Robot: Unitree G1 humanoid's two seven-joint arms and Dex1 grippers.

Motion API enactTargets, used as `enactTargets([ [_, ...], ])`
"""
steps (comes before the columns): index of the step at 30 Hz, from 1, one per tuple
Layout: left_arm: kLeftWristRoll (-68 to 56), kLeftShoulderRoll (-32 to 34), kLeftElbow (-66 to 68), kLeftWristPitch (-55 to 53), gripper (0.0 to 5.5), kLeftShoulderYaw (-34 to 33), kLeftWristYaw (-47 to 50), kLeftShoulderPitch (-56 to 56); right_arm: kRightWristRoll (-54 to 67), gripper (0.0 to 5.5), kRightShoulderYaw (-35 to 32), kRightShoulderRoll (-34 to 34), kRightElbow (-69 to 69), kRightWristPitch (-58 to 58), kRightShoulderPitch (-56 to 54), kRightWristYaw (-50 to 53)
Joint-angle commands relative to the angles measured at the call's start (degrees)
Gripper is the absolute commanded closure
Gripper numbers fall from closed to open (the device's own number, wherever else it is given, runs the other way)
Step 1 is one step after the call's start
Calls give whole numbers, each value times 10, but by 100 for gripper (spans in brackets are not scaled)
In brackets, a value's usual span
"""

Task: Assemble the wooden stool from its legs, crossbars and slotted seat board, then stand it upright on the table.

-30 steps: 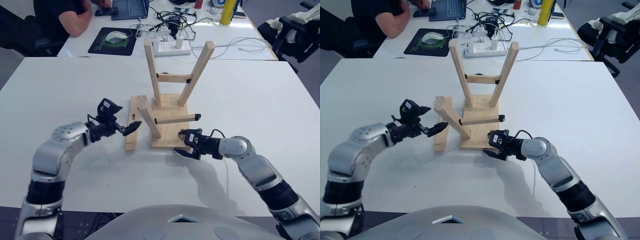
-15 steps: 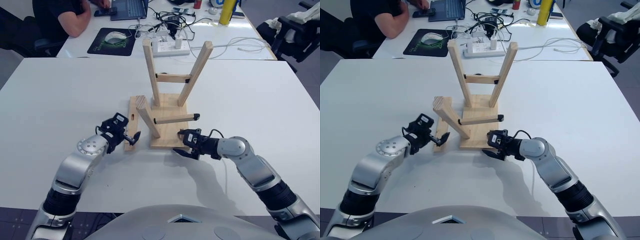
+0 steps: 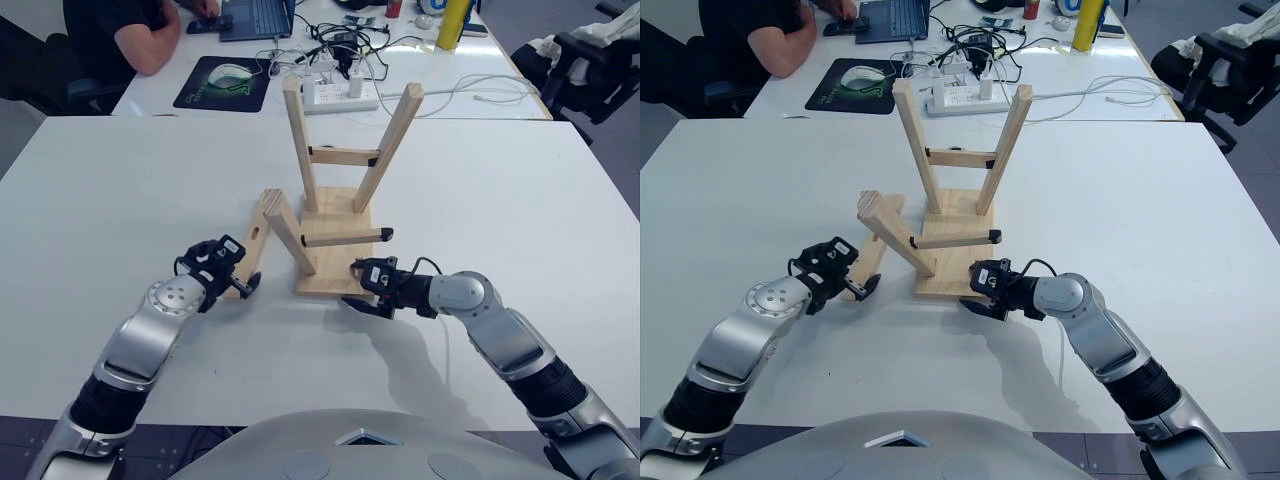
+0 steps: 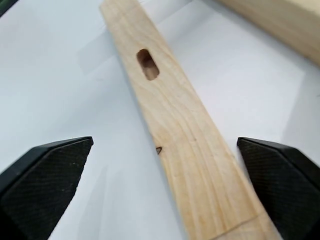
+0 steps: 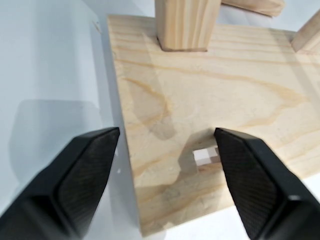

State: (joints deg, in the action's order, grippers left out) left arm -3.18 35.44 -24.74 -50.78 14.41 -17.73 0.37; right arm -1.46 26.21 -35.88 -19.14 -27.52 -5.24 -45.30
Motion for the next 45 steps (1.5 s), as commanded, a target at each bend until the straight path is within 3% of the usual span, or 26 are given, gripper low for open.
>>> enactTargets([
  [1,-6,-16,14,-10,11,-9,-11,4,-2,199,18,-2,18,-21,16,-14],
  [7,-62,-75,35,-58,11,-57,-22,-14,-2,199,20,0,22,-19,8,-16],
  [10,-93,-97,49,-84,60,-90,-28,-16,-2,199,19,2,22,-19,6,-16],
  [23,-88,-76,95,-39,236,-94,-49,4,-2,199,20,7,26,-15,3,-15],
  [31,-121,-110,140,76,338,-163,-62,62,12,199,-13,25,30,35,1,0],
  [38,-143,-109,196,165,345,-235,-68,105,39,199,-53,42,32,87,-14,-1],
  [45,-154,-93,238,200,345,-276,-78,142,47,199,-72,12,10,89,-8,-25],
])
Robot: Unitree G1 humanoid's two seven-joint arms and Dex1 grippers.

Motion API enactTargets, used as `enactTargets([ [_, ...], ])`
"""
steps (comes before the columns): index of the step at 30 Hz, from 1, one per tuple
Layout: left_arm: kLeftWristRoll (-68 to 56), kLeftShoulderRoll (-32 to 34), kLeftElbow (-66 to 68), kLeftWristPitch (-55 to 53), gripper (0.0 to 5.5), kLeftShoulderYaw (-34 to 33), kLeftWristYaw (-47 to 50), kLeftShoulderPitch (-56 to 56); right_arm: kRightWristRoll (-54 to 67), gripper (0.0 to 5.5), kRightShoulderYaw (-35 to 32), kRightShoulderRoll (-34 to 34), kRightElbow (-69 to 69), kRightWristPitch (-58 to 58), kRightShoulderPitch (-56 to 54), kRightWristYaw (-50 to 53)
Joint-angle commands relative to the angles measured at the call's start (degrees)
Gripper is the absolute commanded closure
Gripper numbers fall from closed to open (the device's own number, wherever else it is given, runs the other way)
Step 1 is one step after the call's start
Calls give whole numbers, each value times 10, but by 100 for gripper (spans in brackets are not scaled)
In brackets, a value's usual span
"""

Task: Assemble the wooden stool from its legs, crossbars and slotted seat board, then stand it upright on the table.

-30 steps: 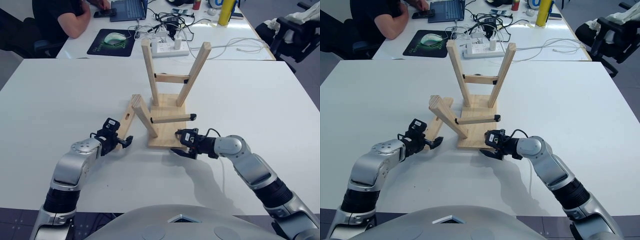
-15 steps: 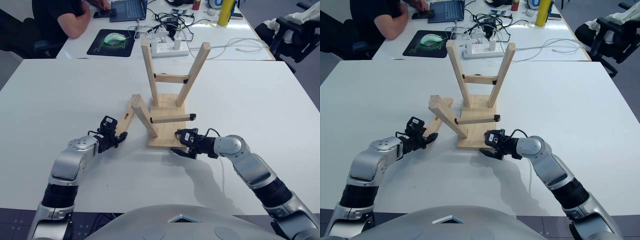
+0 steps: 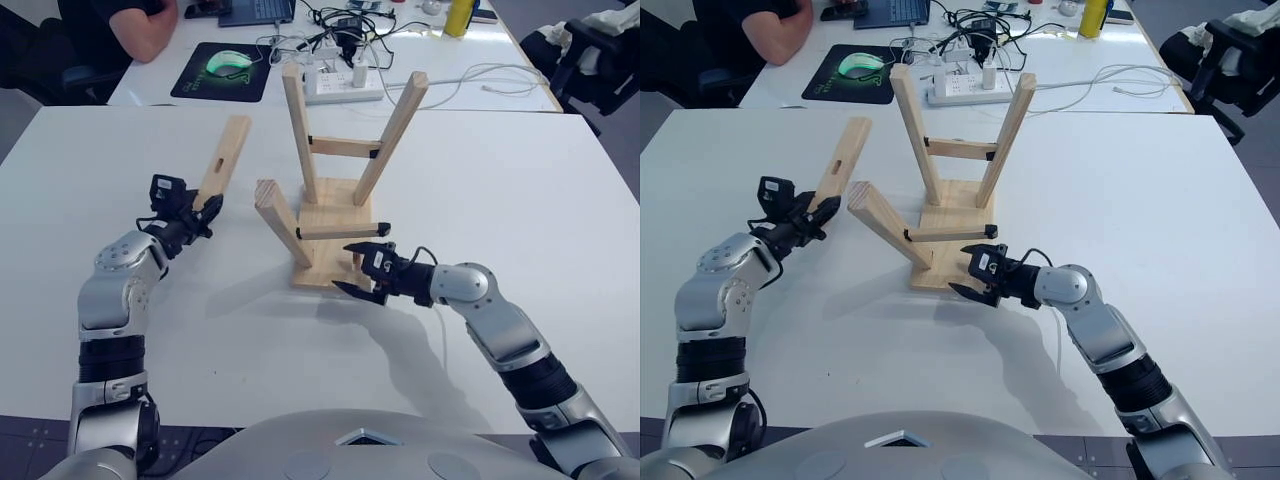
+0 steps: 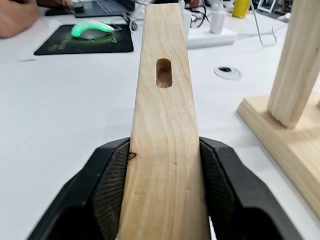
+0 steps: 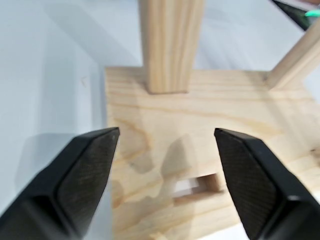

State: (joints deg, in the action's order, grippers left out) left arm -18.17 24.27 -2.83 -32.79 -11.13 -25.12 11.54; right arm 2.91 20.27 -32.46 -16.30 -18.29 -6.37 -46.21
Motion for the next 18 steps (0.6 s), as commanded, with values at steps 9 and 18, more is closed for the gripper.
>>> enactTargets([
  [9,-46,57,28,69,345,-89,-24,122,44,199,-146,-138,-46,-56,92,-52],
  [18,-169,96,-64,34,345,-101,-101,215,202,199,-335,-154,17,-154,-21,-55],
])
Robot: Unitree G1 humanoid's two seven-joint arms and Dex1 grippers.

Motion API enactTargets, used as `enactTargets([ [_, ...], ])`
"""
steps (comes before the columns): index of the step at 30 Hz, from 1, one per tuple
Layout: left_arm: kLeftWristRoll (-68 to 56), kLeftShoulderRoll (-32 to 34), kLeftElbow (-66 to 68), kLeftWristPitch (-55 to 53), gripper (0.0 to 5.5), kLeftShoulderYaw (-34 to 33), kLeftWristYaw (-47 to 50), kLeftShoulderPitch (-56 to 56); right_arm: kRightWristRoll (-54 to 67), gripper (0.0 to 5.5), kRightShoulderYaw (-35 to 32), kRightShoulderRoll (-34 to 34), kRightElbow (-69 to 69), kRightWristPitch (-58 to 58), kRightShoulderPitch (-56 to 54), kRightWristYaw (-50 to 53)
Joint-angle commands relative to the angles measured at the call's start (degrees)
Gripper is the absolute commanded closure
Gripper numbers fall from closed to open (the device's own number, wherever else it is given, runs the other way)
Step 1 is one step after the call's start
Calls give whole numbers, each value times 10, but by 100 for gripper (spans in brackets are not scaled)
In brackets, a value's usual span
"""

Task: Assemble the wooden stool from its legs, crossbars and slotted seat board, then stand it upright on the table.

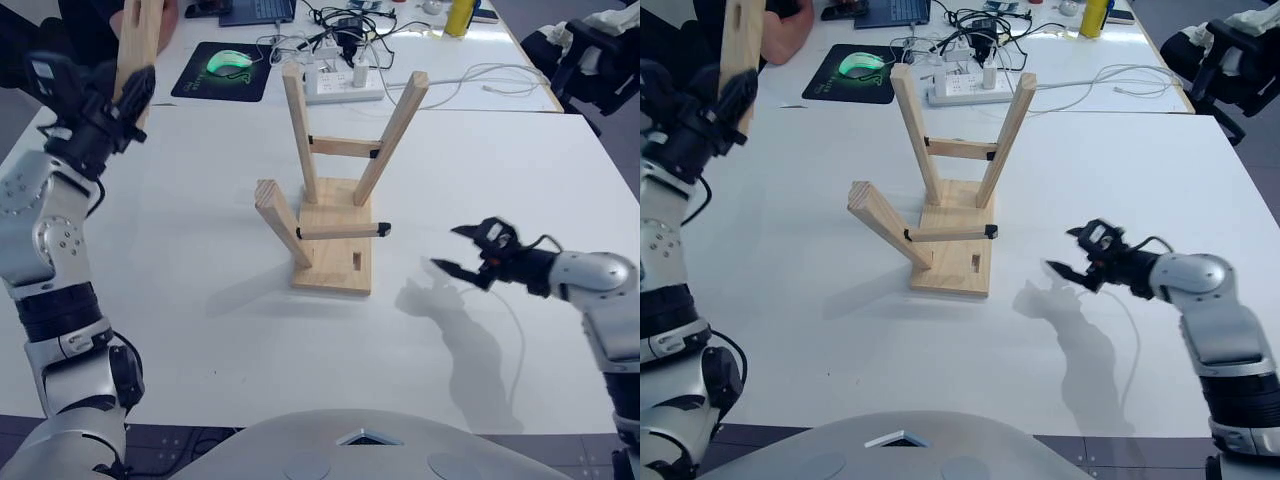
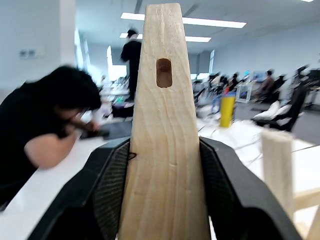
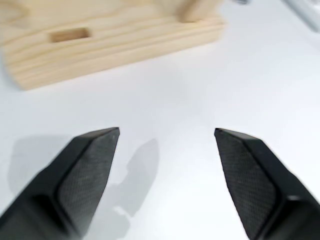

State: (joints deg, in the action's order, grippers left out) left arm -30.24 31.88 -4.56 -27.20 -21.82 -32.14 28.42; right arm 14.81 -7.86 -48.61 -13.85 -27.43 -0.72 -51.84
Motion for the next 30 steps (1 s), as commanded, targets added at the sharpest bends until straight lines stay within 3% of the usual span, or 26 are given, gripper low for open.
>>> enactTargets([
  [1,-61,23,-57,-31,345,18,-42,64,126,199,-75,19,-12,-90,-111,9],
  [5,-131,18,-72,-90,345,59,-88,118,299,199,-148,83,-7,-160,-255,73],
  [10,-207,15,-43,-180,345,106,-149,159,481,199,-147,151,-6,-226,-363,112],
  [18,-275,-5,-3,-255,345,133,-210,196,535,199,-116,203,41,-221,-385,109],
  [30,-276,-12,34,-275,345,149,-252,218,619,199,-109,212,76,-272,-377,94],
])
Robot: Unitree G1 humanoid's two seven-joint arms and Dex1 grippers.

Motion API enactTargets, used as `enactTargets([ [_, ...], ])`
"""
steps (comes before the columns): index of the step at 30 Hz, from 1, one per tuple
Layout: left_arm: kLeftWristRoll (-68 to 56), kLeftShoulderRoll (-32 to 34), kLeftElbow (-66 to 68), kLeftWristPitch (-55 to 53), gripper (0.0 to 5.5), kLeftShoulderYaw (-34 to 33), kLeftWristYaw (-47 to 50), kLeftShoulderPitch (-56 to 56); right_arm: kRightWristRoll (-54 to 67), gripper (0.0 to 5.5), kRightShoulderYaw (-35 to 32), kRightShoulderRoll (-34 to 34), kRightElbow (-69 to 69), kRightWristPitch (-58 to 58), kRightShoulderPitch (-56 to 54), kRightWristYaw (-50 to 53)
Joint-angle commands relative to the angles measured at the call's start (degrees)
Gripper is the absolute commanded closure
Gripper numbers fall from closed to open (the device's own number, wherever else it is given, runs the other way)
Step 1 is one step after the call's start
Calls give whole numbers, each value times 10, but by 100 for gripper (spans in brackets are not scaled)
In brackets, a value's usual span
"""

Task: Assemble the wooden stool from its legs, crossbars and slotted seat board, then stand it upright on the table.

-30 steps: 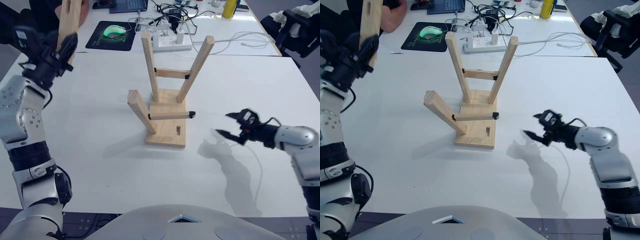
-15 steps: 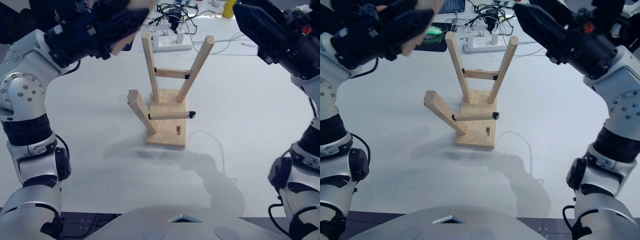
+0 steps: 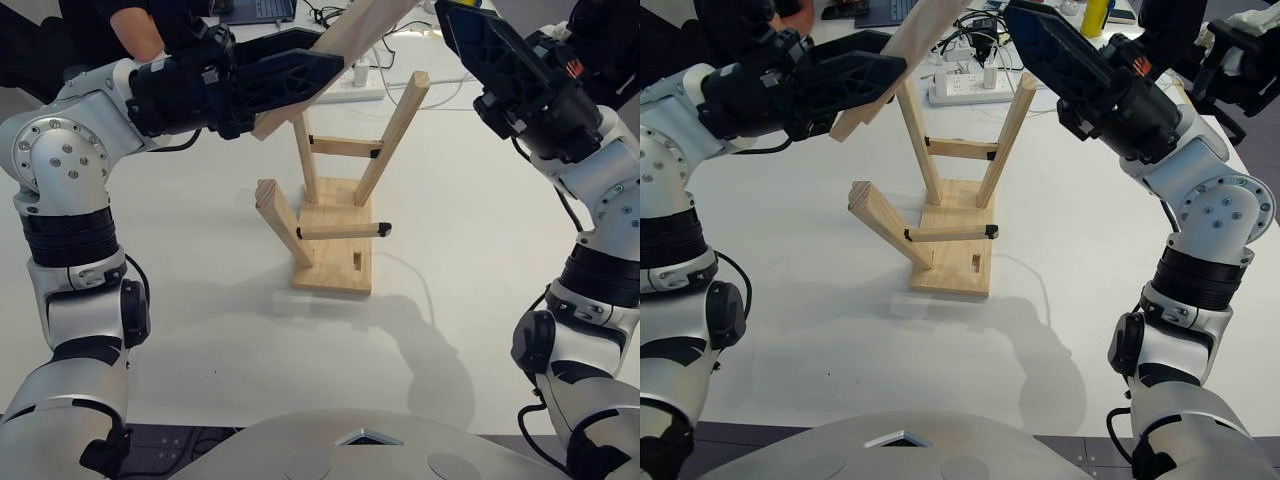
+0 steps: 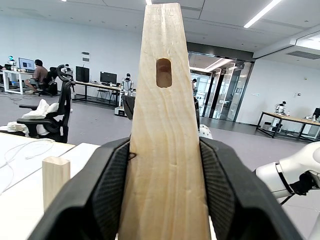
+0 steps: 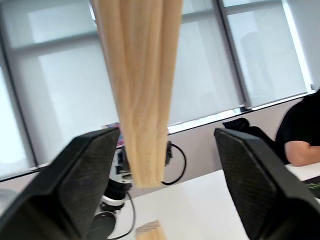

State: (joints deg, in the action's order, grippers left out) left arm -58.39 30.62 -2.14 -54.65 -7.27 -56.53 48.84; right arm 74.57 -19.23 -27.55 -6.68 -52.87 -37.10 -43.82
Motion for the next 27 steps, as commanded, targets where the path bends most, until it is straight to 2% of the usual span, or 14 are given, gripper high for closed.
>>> enactTargets([
  [1,5,0,10,-2,345,3,-8,12,31,199,1,2,10,-22,-18,22],
  [8,2,0,8,-8,345,3,-8,7,92,83,-24,-5,37,-32,-42,61],
  [14,5,4,2,-13,345,10,-14,-3,114,11,-25,-4,37,-31,-51,76],
  [21,3,8,-16,-28,345,20,-23,-17,95,10,-15,1,35,-15,-59,81],
  [22,5,9,-16,-27,345,20,-25,-18,95,38,-13,2,37,-15,-57,78],
  [27,9,11,-13,-27,345,18,-27,-17,100,101,-6,-1,37,-25,-51,65],
])
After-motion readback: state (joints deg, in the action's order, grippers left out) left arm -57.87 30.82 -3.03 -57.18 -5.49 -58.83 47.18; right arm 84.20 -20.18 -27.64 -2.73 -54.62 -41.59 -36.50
